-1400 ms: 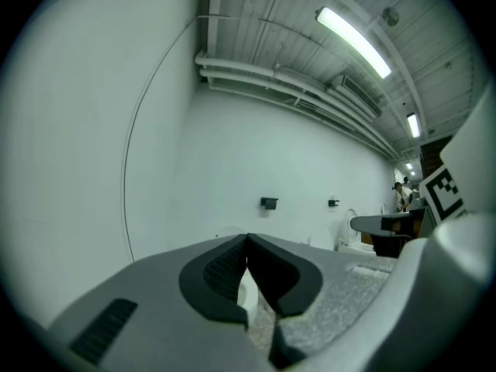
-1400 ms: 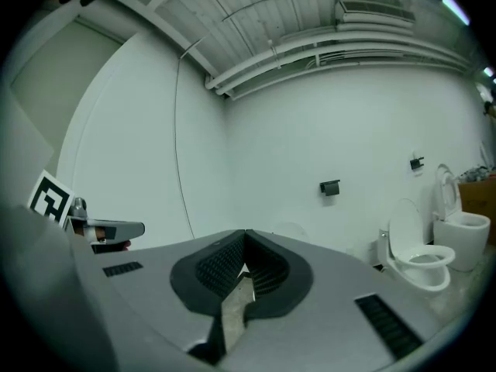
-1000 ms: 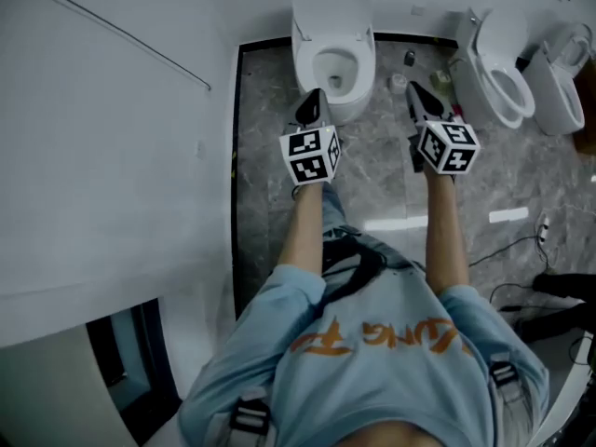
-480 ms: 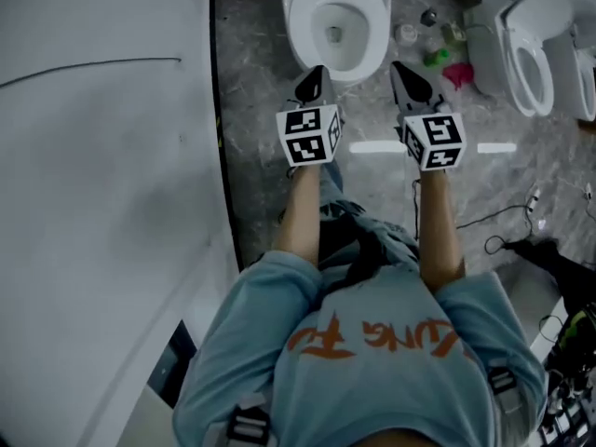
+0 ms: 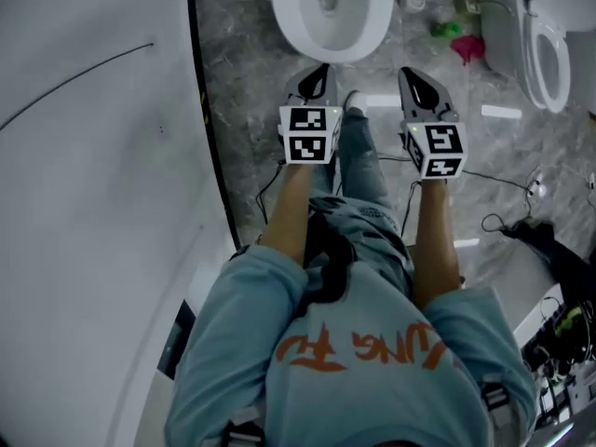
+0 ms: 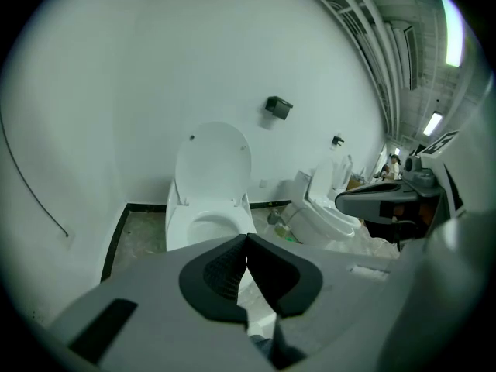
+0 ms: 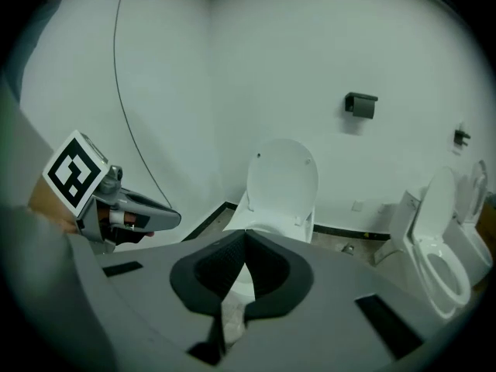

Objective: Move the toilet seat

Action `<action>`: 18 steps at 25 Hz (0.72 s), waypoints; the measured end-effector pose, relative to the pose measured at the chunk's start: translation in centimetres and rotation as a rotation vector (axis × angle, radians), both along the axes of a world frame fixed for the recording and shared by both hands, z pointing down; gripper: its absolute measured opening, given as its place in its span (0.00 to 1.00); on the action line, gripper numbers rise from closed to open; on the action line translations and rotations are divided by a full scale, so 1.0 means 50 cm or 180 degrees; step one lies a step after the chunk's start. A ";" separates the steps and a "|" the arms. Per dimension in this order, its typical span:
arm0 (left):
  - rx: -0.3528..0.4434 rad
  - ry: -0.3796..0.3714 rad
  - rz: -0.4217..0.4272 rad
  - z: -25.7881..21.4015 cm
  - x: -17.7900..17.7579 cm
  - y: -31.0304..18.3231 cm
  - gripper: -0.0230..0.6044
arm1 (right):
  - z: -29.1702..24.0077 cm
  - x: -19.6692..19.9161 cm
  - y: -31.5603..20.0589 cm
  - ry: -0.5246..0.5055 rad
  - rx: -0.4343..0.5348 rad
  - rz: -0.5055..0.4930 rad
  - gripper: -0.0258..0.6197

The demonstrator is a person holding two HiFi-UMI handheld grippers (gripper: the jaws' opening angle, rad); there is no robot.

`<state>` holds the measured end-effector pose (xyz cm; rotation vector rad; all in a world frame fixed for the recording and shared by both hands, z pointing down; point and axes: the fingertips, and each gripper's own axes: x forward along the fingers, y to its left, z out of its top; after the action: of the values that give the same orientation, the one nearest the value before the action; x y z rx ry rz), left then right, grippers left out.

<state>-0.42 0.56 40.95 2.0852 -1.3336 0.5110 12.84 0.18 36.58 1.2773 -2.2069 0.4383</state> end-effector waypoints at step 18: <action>-0.0530 -0.0542 0.0340 0.405 -0.007 -0.004 0.04 | 0.423 -0.116 0.001 -0.0028 -0.0748 -0.1162 0.04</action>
<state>-0.77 0.36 61.18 2.0187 -1.2310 0.8332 7.04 0.21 57.73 0.7322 -2.2536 0.5371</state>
